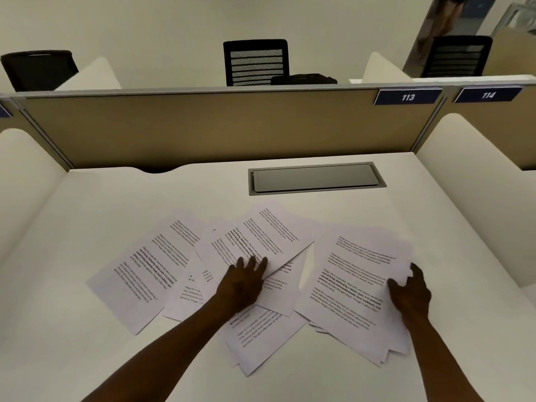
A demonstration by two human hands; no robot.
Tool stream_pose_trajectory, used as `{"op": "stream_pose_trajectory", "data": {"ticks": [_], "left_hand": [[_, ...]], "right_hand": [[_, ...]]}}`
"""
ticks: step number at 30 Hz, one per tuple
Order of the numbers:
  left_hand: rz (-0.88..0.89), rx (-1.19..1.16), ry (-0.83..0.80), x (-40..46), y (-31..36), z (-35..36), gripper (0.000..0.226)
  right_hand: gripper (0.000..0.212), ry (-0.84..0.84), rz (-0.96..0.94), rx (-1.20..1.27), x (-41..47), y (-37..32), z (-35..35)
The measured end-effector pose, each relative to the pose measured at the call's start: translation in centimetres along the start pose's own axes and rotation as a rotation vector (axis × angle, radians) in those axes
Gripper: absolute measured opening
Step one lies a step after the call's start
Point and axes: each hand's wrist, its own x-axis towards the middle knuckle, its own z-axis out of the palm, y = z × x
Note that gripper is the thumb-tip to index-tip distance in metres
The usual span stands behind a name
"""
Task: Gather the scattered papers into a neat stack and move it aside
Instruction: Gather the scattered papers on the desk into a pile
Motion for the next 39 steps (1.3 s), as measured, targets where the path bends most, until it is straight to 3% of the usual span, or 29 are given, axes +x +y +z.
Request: {"op": "stream_pose_trajectory", "data": {"ticks": [4, 6, 8, 11, 14, 17, 20, 23, 26, 30, 33, 39], "left_hand": [[0.089, 0.071, 0.015, -1.1, 1.2, 0.3, 0.075], [0.124, 0.065, 0.046, -1.5, 1.4, -0.2, 0.078], [0.141, 0.076, 0.096, -1.7, 1.4, -0.8, 0.080], [0.102, 0.099, 0.214, -1.3, 1.0, -1.7, 0.081], [-0.003, 0.104, 0.279, -1.6, 0.4, -2.9, 0.070], [-0.042, 0.017, 0.424, -2.9, 0.4, -4.0, 0.058], [0.018, -0.009, 0.412, -5.1, 1.8, -4.0, 0.056], [0.100, -0.084, 0.391, -7.5, 3.7, -2.9, 0.055], [0.193, -0.249, 0.438, -9.1, 4.6, -2.1, 0.046], [-0.068, -0.744, 0.493, -8.6, 2.5, -2.7, 0.066], [-0.211, -0.758, 0.547, -6.2, -0.4, -2.5, 0.056], [-0.399, -0.599, 0.238, -1.6, -3.2, -1.1, 0.073]], "right_hand": [[0.083, 0.190, -0.012, -0.104, -1.3, -0.7, 1.1], [0.081, 0.307, -0.122, -0.131, -2.5, -1.5, 1.9], [0.070, 0.316, -0.265, -0.047, -4.6, -2.5, 3.3], [0.048, 0.070, -0.237, 0.241, -9.0, -4.7, 5.6], [0.035, -0.338, 0.029, 0.480, -12.8, -6.4, 8.3], [0.048, -0.642, 0.215, 0.622, -15.0, -8.3, 10.5], [0.063, -0.770, 0.260, 0.651, -15.9, -10.6, 11.9], [0.060, -0.736, 0.230, 0.720, -16.2, -11.5, 13.1], [0.054, -0.593, 0.102, 0.630, -16.1, -10.5, 13.5], [0.061, -0.459, 0.032, 0.483, -14.2, -9.1, 12.4], [0.059, -0.416, 0.019, 0.396, -11.6, -9.3, 11.5], [0.050, -0.328, -0.029, 0.277, -7.4, -10.2, 11.6]]}}
